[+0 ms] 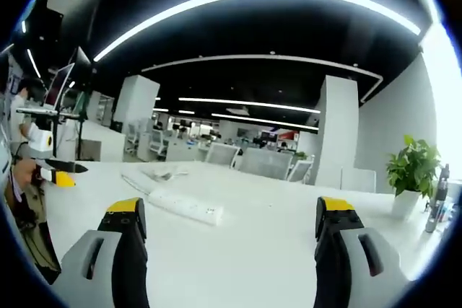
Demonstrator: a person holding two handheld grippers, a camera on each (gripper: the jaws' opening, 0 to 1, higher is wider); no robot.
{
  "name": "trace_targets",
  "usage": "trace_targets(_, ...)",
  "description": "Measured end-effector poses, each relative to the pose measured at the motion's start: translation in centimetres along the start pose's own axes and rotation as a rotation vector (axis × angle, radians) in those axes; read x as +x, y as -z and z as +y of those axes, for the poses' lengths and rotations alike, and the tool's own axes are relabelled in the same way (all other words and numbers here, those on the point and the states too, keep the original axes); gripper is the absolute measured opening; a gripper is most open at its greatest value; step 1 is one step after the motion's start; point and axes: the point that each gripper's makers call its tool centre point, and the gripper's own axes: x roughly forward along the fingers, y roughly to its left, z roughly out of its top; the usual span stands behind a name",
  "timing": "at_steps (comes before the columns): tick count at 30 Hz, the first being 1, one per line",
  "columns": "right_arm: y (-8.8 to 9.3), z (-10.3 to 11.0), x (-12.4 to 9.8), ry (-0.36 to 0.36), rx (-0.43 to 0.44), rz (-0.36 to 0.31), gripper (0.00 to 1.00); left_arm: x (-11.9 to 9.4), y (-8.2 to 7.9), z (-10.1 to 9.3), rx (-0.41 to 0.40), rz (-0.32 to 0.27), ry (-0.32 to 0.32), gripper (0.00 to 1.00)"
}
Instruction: Straighten the power strip on the desk, plug the charger into it
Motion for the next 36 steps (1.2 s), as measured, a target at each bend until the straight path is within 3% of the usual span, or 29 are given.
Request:
trace_targets(17,0.5,-0.8,3.7,-0.02,-0.035,0.002,0.98,0.4,0.7,0.2,-0.032,0.011,0.006,0.99)
trace_targets(36,-1.2,2.5,8.2,-0.17,-0.111,-0.04,0.97,0.8,1.5,0.5,-0.05,0.035,0.005,0.99)
